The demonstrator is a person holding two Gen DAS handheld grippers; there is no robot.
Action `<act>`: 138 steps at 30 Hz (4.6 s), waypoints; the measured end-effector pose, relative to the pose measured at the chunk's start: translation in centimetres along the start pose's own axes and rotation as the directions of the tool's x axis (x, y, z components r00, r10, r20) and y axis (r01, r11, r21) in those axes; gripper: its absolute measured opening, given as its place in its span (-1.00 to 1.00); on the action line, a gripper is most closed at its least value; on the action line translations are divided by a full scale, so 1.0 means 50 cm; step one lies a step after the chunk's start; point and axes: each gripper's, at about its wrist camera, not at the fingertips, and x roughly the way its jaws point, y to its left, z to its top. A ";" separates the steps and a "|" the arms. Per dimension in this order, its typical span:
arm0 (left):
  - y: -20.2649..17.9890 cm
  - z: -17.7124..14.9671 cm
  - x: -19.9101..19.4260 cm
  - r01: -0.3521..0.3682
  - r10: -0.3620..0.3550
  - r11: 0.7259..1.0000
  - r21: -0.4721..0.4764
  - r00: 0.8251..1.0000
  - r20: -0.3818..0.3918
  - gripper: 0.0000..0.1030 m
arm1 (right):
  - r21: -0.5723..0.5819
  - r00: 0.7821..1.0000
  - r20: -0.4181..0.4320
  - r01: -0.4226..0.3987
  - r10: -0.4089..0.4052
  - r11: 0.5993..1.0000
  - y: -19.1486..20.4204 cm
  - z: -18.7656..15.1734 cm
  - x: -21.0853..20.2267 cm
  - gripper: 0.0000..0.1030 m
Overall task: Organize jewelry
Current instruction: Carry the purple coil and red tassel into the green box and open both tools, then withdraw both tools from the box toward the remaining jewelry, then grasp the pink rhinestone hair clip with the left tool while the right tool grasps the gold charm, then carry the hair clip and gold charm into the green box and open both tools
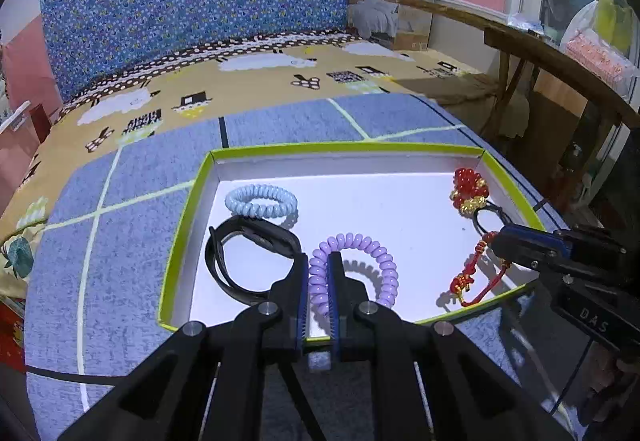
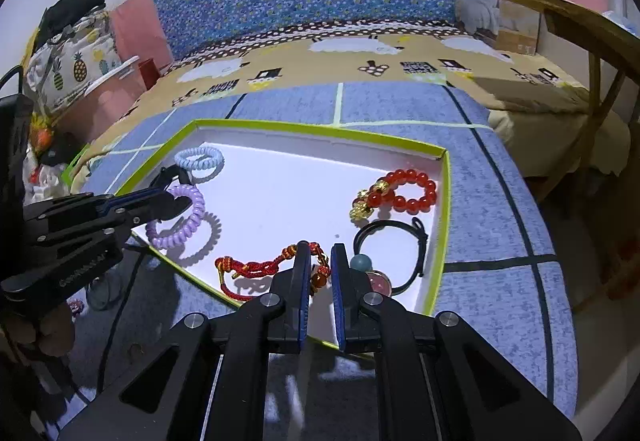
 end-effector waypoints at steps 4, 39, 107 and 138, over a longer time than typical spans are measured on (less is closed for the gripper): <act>0.002 -0.003 0.007 0.008 -0.008 1.000 -0.007 1.000 -0.013 -0.80 | -0.016 1.000 -0.017 0.008 -0.008 1.000 0.004 -0.006 0.007 -0.79; 0.012 -0.185 -0.258 0.032 -0.023 0.998 -0.062 0.991 0.134 -0.79 | -0.070 0.991 0.126 -0.041 0.049 0.997 0.086 -0.161 -0.230 -0.44; 0.117 -0.247 -0.176 -0.057 0.054 0.998 -0.033 0.994 -0.100 -0.56 | -0.157 0.990 -0.113 -0.105 0.088 0.982 0.218 -0.159 -0.051 -0.61; 0.050 -0.284 -0.251 0.060 -0.060 0.993 -0.098 0.998 0.005 -0.61 | -0.021 0.990 -0.011 -0.139 0.139 0.990 0.132 -0.203 -0.154 -0.62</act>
